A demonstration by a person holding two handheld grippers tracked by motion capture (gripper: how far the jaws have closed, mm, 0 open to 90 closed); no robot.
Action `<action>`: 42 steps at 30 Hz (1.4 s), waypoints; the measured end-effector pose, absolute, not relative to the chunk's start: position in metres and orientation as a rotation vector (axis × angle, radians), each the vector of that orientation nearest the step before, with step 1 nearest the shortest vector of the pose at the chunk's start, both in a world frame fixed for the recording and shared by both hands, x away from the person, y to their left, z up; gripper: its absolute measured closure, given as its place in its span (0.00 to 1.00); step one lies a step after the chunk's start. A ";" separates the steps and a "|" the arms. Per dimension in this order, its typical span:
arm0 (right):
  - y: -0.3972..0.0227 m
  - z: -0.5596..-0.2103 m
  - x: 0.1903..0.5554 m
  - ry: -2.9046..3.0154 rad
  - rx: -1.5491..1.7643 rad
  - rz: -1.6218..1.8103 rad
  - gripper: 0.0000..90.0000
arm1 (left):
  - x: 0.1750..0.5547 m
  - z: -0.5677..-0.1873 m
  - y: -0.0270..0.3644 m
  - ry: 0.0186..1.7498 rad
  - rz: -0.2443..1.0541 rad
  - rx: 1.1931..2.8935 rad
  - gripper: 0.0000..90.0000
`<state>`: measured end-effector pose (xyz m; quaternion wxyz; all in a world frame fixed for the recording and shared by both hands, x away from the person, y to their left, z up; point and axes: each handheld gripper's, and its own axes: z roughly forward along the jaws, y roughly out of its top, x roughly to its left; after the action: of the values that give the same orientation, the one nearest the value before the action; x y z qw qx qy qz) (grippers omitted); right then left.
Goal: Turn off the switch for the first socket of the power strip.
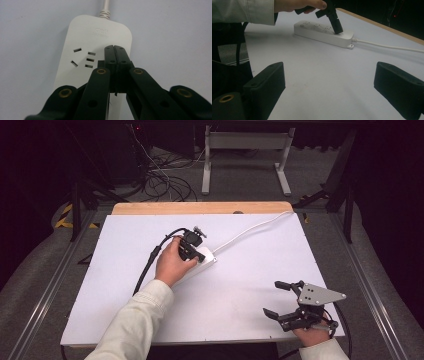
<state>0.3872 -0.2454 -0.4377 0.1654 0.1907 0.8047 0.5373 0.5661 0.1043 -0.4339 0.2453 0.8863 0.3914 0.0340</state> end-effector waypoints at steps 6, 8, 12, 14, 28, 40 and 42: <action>-0.245 -0.438 0.387 2.294 0.545 1.532 0.11 | 0.565 -0.434 0.104 1.052 0.135 2.429 1.00; -0.245 -0.438 0.387 2.293 0.545 1.533 0.11 | 0.565 -0.434 0.103 1.050 0.127 2.424 1.00; -0.245 -0.438 0.387 2.293 0.544 1.531 0.11 | 0.564 -0.435 0.101 1.043 0.132 2.417 1.00; -0.245 -0.438 0.387 2.294 0.543 1.535 0.11 | 0.564 -0.436 0.100 1.036 0.096 2.408 1.00; -0.245 -0.438 0.387 2.295 0.543 1.535 0.11 | 0.564 -0.438 0.102 1.031 0.105 2.386 1.00; -0.245 -0.438 0.386 2.297 0.542 1.536 0.11 | 0.562 -0.442 0.111 1.046 0.066 2.310 1.00; -0.245 -0.438 0.386 2.297 0.541 1.534 0.11 | 0.562 -0.443 0.112 1.058 0.053 2.291 1.00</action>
<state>0.3862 -0.2453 -0.4383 0.1628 0.1897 0.8051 0.5379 0.5622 0.1122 -0.4433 0.3038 0.8647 0.3995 0.0199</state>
